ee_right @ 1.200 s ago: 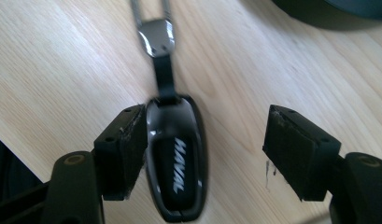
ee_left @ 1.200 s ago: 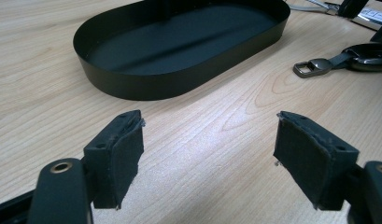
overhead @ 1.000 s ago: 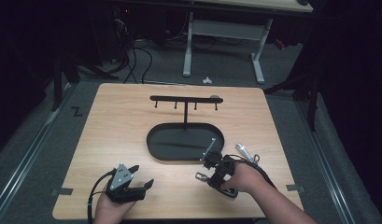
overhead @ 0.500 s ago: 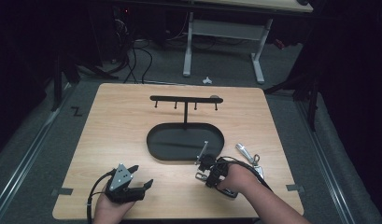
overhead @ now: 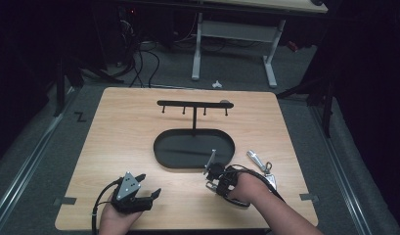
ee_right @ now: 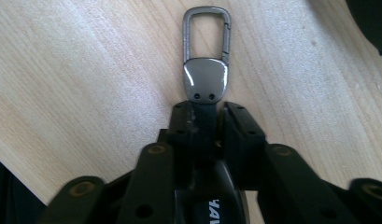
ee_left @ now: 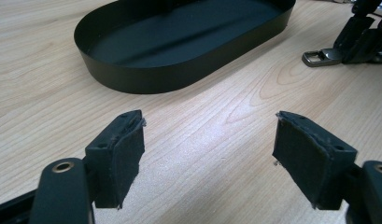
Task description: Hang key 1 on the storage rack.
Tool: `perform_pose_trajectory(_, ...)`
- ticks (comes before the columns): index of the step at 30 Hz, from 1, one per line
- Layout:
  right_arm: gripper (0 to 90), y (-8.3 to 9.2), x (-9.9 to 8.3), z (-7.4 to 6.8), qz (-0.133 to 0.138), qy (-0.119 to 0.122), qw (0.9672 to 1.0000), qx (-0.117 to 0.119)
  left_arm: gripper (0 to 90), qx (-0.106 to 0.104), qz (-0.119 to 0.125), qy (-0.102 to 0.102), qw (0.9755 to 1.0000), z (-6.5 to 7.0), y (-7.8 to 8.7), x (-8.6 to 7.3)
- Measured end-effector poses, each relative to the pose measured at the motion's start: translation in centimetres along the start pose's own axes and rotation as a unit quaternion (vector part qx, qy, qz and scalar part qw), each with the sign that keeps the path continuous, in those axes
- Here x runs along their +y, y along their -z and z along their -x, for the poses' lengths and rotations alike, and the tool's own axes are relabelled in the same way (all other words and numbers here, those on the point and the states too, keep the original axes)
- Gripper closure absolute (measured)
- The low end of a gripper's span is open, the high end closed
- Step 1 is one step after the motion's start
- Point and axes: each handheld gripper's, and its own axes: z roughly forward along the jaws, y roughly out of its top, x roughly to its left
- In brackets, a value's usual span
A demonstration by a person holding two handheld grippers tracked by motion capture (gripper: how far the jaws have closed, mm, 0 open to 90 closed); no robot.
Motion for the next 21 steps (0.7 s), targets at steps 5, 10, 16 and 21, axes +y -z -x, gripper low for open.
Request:
perform_pose_trajectory(5, 79.6, -0.01, 0.08, -0.04, -0.002, -0.003, 1.0000, 0.005, 25.2, -0.001, -0.001, 0.001, 1.0000, -0.09, -0.02, -0.02)
perform_pose_trajectory(10, 79.9, 0.00, -0.02, 0.01, 0.001, -0.006, 1.0000, 0.004, 25.4, -0.002, -0.001, 0.000, 1.0000, -0.08, 0.02, -0.02)
perform_pose_trajectory(16, 80.2, 0.05, -0.30, -0.16, 0.010, 0.001, 0.9999, -0.002, 25.7, -0.004, -0.003, -0.002, 1.0000, 0.00, -0.04, -0.03)
perform_pose_trajectory(21, 80.2, 0.76, -0.65, 0.06, 0.024, -0.006, 0.9997, 0.001, 25.9, -0.005, -0.005, -0.003, 1.0000, -0.02, -0.15, -0.09)
